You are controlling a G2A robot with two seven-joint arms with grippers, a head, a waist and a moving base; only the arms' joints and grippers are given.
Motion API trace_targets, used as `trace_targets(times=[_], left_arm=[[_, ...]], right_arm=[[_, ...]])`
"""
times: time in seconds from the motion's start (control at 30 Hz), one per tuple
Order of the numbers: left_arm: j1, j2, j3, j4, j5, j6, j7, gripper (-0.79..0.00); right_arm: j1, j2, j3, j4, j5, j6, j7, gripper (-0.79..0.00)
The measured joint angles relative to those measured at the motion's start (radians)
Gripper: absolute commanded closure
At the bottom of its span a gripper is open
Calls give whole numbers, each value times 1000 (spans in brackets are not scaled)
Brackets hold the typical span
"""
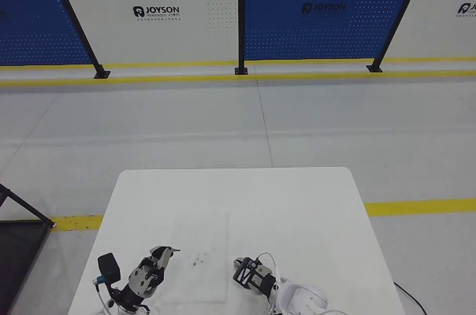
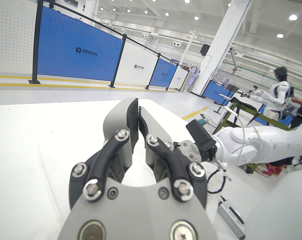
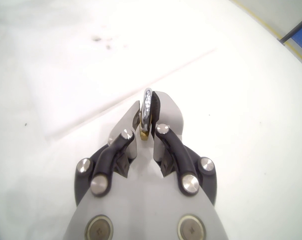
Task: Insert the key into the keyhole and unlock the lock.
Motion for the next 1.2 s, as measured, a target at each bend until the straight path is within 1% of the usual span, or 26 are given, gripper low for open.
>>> trace_targets(times=[0.2,0.53,0.83,1.2], left_arm=[[0,0,0,0,0,0,0,0],[0,0,0,0,0,0,0,0],[0,0,0,0,0,0,0,0],[0,0,0,0,0,0,0,0]], right_arm=[[-32,13,26,-38,-15,8,-55,0],[-94,41,90,-120,-27,-13,-119,0],[-111,55,128,-123,-10,-44,-152,0],[-114,64,142,-128,-10,-55,-176,0]])
